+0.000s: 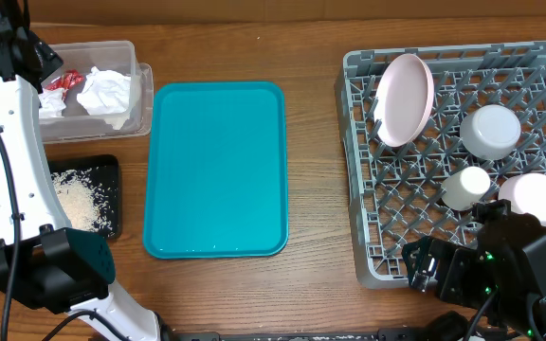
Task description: Sort waste into correct bins and load items into the dishwasher
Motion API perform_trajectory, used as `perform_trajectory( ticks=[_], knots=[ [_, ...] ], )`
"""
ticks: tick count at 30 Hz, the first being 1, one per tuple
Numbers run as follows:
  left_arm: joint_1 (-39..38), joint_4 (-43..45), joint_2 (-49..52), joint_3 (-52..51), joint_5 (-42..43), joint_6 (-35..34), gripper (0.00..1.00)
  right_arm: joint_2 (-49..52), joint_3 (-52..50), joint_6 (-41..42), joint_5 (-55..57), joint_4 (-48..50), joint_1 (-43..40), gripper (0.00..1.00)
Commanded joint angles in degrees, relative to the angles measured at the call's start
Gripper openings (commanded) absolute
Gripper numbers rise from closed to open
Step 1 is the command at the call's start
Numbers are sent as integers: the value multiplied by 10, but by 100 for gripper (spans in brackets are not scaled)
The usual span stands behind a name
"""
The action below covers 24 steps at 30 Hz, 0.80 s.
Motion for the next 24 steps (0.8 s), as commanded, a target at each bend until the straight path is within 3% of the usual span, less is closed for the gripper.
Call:
perform_trajectory(
  ticks=[1,7,16,24],
  knots=[
    [-5,0,0,3,-2,-8,100,-3,0,1,-9,1,7,100],
    [-5,0,0,3,-2,-8,100,-17,-1,-16,55,22,-21,100],
    [-5,0,0,3,-2,-8,100,-106,-57,-303,-91,169,-148,100],
    [-5,0,0,3,-2,-8,100,-128,-103,-309,-90,181,-162,100]
  ],
)
